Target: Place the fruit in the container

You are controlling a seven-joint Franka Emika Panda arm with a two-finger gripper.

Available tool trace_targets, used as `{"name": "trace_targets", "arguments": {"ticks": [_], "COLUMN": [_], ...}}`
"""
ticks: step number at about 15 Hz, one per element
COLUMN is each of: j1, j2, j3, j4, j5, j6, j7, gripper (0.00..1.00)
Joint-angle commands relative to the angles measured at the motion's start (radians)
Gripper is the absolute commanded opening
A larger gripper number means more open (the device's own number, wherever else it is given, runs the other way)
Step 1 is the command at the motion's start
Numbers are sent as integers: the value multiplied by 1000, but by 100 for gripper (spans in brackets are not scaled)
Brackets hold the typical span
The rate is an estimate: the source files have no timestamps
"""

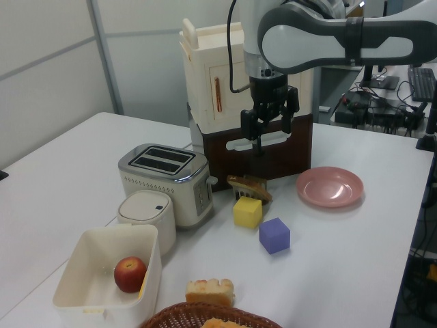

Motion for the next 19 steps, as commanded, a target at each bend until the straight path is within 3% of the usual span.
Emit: {"name": "trace_targets", "arguments": {"ticks": [1,11,19], "j1": [34,37,32], "j2": [-23,-2,-2], "j3": [-24,-26,-30], "j4": [-39,-27,-27], "j5": [18,20,20], "j6": [17,17,8], "j7": [-15,-21,-127], "gripper": [100,100,100]}}
